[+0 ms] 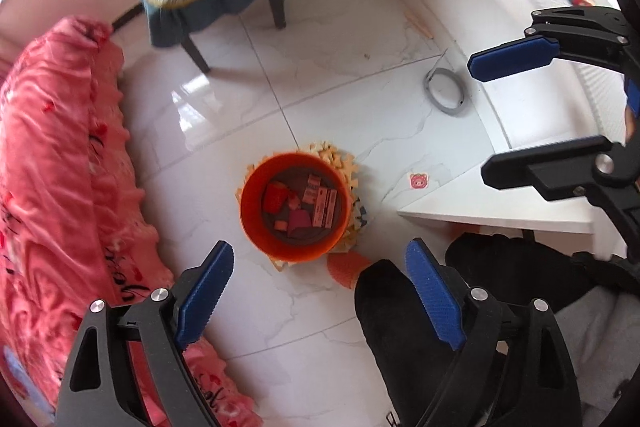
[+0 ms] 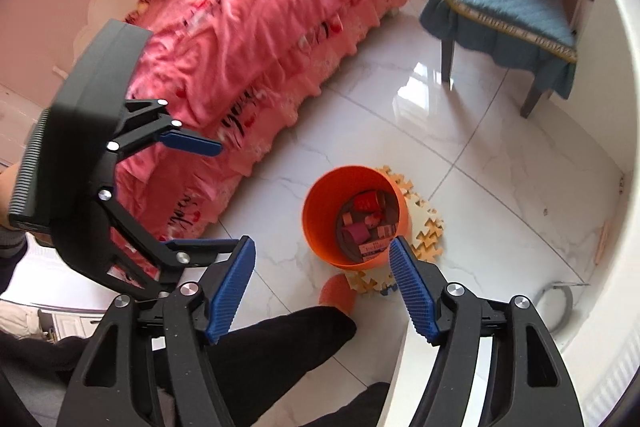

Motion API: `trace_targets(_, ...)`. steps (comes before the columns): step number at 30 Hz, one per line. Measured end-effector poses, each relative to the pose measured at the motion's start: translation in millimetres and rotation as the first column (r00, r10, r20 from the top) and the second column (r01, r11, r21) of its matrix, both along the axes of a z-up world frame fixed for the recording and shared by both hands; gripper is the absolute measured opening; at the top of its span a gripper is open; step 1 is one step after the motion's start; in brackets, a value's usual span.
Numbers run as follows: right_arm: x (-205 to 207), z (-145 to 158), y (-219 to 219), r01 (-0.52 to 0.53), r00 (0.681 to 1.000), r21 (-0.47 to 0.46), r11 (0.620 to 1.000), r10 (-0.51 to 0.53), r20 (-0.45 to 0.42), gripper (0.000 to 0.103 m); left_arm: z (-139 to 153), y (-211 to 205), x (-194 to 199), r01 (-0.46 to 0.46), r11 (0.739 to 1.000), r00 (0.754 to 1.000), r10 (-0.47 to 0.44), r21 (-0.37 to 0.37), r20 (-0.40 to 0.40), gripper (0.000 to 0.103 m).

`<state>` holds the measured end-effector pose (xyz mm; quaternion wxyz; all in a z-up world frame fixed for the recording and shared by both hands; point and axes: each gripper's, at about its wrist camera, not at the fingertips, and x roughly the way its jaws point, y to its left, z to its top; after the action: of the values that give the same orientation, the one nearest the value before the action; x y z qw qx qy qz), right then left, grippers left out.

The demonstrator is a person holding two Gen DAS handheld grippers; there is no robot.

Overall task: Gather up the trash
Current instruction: 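Move both open tools back toward the desk mat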

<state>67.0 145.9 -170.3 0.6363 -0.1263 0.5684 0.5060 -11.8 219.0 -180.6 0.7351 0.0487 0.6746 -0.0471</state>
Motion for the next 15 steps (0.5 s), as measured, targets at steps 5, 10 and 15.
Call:
trace_targets(5,-5.2,45.1,-60.7,0.056,0.997,0.066,0.996,-0.059,0.048,0.07,42.8,-43.0,5.8,0.067,0.997,0.995,-0.068,0.025,0.067,0.092)
trace_targets(10,-7.2,75.7,-114.1,0.137,0.984,0.088,0.987,-0.145,0.099,0.076,72.1,-86.3,14.5,0.144,0.989,0.981,-0.148,0.045,0.125,0.095)
trace_targets(15,-3.6,95.7,-169.9,0.245,0.958,0.114,0.963,-0.259,0.122,0.076,84.6,-127.3,25.1,0.23,0.971,0.96,-0.238,0.071,0.146,0.095)
